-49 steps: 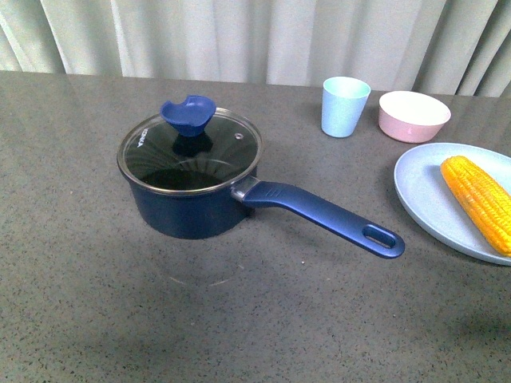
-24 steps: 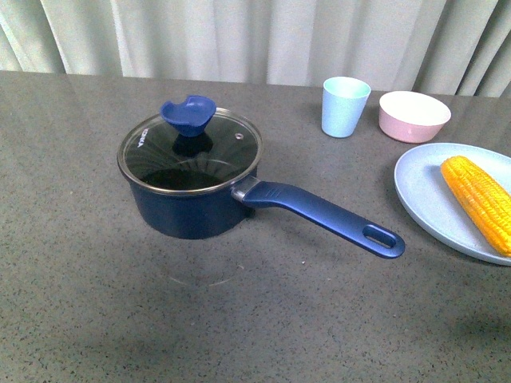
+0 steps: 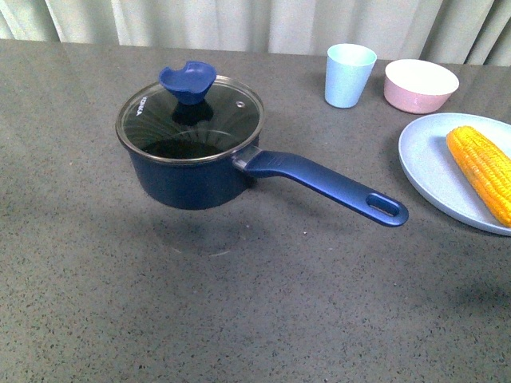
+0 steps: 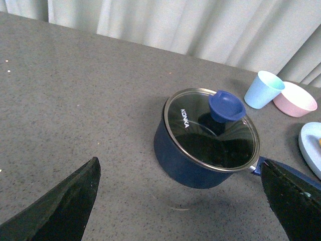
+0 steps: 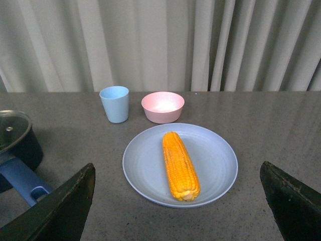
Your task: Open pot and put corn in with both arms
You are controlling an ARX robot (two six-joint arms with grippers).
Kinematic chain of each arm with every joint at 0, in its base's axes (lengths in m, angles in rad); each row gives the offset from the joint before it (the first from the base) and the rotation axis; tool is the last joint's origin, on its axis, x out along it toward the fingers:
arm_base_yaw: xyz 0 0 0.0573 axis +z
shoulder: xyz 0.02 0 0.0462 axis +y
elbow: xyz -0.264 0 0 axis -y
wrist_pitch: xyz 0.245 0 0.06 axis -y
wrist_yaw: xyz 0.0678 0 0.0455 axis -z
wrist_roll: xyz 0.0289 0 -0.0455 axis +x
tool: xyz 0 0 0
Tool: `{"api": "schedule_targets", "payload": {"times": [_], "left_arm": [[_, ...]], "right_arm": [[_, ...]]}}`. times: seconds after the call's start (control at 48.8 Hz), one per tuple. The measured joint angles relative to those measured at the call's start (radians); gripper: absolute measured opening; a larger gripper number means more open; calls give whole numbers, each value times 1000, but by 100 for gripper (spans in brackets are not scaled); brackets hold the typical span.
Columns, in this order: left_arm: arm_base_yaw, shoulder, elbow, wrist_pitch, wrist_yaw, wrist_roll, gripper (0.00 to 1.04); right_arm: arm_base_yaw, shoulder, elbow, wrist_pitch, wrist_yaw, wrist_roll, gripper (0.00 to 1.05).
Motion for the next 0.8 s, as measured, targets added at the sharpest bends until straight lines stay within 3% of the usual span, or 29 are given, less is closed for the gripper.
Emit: {"api": "schedule_targets", "payload": {"times": [0.123, 0.41, 0.799], "left_arm": [[-103, 172, 69, 80, -51, -1, 96], [-233, 421, 205, 203, -135, -4, 96], [-283, 692, 429, 214, -175, 14, 96]], "right_arm": [[0, 0, 0, 0, 0, 0, 96], [0, 0, 0, 0, 0, 0, 96], [0, 0, 0, 0, 0, 0, 96]]}}
